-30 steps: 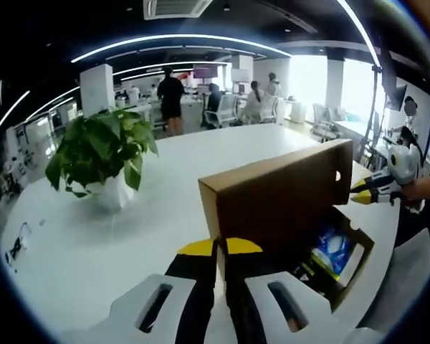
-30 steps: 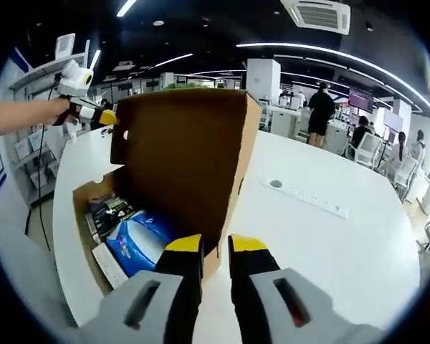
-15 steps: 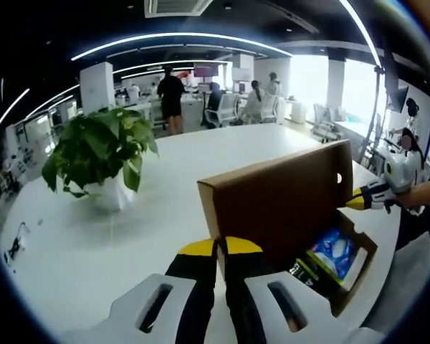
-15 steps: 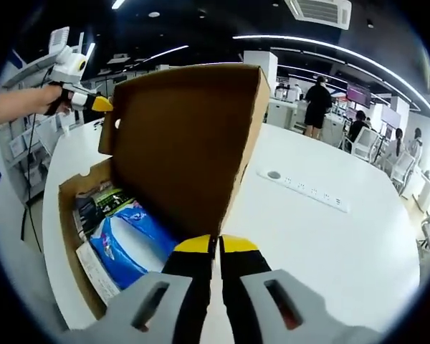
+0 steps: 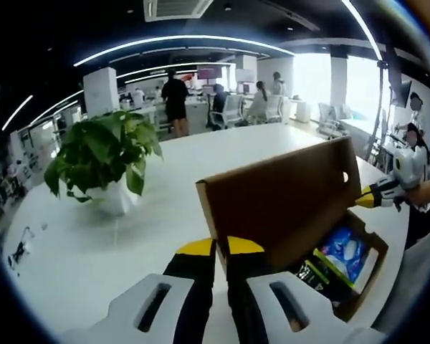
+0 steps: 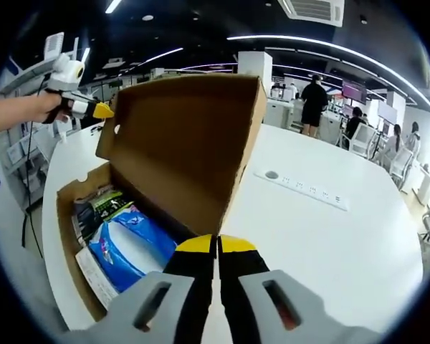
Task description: Operate the shoe box by opening the lid, removing the specified soft item, and placing it in the target area until the item is outside and the box remains undamaged.
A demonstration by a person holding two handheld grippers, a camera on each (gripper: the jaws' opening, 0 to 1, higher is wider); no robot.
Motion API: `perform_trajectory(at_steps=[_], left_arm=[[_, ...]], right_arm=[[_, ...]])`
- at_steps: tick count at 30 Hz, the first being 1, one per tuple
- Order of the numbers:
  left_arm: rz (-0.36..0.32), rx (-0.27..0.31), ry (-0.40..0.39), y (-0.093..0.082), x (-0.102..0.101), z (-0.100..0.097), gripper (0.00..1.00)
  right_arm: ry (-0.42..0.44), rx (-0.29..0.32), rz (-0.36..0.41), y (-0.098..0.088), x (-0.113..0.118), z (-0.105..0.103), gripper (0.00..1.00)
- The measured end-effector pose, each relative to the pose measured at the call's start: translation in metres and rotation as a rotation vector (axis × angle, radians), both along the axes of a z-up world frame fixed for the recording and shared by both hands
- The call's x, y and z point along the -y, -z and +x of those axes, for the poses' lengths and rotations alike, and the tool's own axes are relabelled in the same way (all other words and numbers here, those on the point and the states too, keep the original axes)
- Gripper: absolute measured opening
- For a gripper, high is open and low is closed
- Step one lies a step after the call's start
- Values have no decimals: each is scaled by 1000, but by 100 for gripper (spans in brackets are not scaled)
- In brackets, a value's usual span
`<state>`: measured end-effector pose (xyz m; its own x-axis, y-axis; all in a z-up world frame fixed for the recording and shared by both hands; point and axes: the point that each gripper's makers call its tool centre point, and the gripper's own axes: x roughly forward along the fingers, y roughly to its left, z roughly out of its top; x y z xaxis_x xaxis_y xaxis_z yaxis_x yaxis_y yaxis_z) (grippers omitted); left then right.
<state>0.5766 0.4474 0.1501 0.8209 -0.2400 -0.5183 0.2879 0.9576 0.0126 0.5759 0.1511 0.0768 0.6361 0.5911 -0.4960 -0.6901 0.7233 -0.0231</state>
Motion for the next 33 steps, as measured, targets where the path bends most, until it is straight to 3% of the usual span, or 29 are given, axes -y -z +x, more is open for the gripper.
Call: perform_trajectory(at_steps=[23,33], left_arm=[[-17,-189,-24,69,1,-34,2],[-31,-193,-39,71,2,-34,0]], right_arm=[[-14,-4,-13,-2,-2,6,0],[-13,-10,-9,-3,-2,8,0]])
